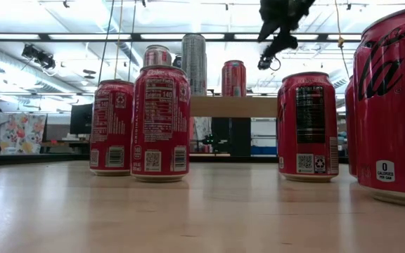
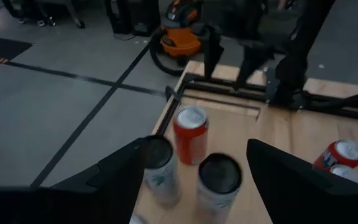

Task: Place canned beverage on shelf
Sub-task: Put the red soda can aligned with the other red soda can on the shelf

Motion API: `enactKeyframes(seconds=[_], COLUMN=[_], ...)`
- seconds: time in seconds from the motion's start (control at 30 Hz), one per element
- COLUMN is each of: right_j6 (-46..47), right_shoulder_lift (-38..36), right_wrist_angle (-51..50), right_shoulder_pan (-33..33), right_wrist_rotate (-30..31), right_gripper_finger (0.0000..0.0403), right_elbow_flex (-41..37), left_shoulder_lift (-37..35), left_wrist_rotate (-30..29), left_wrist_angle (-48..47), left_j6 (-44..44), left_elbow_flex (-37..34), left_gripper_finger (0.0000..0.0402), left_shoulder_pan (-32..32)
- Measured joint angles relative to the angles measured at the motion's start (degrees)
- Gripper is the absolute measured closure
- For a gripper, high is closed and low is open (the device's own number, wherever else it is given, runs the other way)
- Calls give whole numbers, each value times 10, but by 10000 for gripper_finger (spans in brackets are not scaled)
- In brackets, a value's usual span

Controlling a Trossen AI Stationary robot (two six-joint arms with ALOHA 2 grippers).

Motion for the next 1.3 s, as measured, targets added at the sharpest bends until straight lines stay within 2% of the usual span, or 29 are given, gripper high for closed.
enactKeyframes(seconds=[0.23,0.5,0.7,0.83,1.07,1.3], right_j6=[89,231,254,254,244,209], right_shoulder_lift=[-31,-24,-13,-7,1,26], right_wrist_angle=[-45,-143,-171,-170,-96,-65], right_shoulder_pan=[126,327,452,507,577,612], right_wrist_rotate=[105,215,220,221,196,228], right_gripper_finger=[77,78,78,78,78,77], right_elbow_flex=[0,0,-12,-60,-174,-217], left_shoulder_lift=[0,2,-3,-8,-7,-7], left_wrist_rotate=[-14,-141,-162,-165,-174,-198], left_wrist_angle=[19,26,24,25,13,13], left_j6=[-46,-118,-140,-140,-158,-173], left_elbow_flex=[0,0,0,0,0,0], left_gripper_finger=[114,114,114,114,114,114], left_shoulder_pan=[-66,-203,-254,-257,-272,-282])
